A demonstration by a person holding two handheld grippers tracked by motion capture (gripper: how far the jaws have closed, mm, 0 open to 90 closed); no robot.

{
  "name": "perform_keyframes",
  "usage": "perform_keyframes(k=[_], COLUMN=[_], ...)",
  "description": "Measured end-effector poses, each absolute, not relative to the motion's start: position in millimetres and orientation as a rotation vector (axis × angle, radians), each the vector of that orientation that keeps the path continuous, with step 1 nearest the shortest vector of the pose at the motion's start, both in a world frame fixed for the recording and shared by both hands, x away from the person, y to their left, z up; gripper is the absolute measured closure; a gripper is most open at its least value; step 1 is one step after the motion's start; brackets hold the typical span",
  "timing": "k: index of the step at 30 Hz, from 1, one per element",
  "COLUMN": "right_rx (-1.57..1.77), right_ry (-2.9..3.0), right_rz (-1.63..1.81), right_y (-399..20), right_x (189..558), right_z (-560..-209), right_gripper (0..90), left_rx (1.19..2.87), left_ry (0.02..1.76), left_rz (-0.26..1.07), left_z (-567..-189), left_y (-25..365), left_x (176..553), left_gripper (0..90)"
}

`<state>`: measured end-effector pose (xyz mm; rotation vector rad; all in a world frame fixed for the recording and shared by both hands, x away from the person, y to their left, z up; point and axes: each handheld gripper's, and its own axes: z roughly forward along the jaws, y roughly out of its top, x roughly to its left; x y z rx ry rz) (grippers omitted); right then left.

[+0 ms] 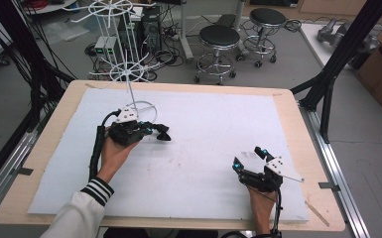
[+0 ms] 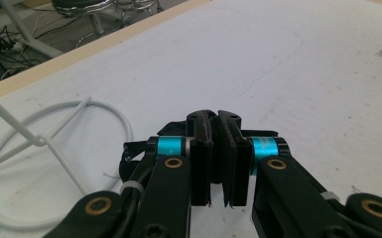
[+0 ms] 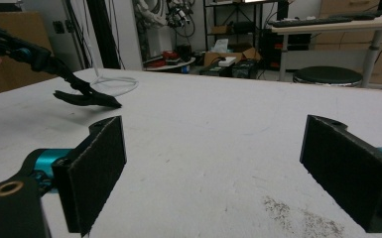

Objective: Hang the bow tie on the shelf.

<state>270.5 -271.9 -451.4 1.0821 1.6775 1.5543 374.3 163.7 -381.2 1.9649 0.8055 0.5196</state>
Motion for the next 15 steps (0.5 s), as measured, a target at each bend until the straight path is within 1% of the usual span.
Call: perform_keyframes(k=[5, 15], right_rx=[1.079, 1.076], right_ry=[1.678, 1.677], right_rz=[1.554, 1.549], right_y=[-272, -271], right_x=[271, 270], right_z=[-451, -451], right_gripper=[9.8, 9.8], left_rx=[1.917, 1.878], left_ry=[0.813, 0.804], left_rz=[0.518, 0.556], left_z=[-372, -358], left_y=[171, 180], left_x=[367, 354], left_gripper=[83.7, 83.7])
